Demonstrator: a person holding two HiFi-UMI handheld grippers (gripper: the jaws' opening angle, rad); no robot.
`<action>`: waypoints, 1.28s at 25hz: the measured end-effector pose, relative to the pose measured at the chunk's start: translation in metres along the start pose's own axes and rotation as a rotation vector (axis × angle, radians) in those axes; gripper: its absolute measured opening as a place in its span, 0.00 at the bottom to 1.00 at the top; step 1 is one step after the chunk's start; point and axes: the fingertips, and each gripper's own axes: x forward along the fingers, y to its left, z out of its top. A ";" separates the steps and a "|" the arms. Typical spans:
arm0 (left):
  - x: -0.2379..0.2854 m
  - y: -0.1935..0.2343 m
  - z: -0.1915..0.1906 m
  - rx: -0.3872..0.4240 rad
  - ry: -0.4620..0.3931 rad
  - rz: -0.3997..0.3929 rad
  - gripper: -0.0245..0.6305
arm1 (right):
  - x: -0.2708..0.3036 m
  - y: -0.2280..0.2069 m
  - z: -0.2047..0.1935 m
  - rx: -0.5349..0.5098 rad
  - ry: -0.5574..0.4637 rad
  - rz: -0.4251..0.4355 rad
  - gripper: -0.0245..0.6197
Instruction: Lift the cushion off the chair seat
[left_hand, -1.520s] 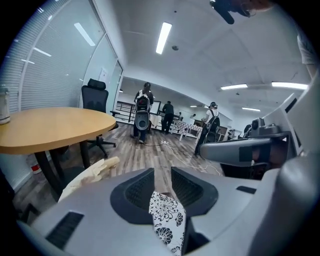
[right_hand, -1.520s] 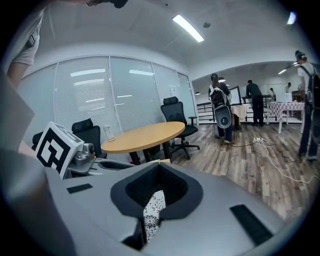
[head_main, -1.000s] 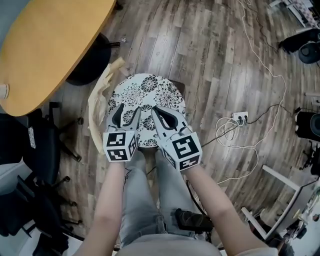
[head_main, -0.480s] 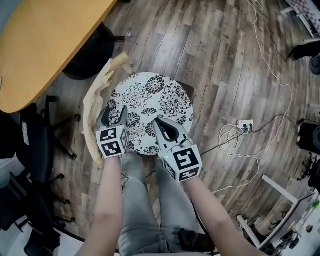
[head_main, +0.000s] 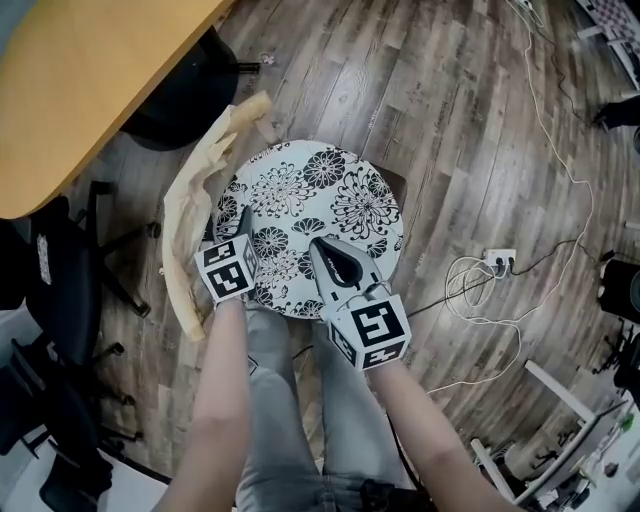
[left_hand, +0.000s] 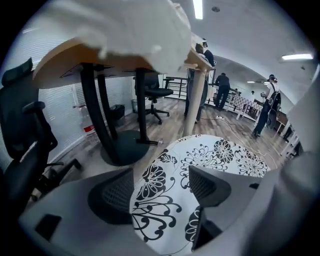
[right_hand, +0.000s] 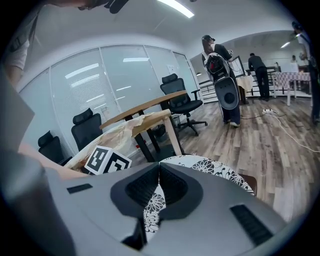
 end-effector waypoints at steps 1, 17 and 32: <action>0.004 0.003 -0.002 -0.009 0.003 0.010 0.54 | 0.001 -0.001 -0.001 0.000 0.001 -0.001 0.08; 0.045 0.014 -0.040 -0.094 0.182 -0.015 0.48 | -0.002 0.006 -0.034 0.043 0.054 0.016 0.08; 0.022 0.003 -0.026 0.040 0.151 0.019 0.06 | -0.015 -0.006 -0.014 0.055 0.006 -0.020 0.08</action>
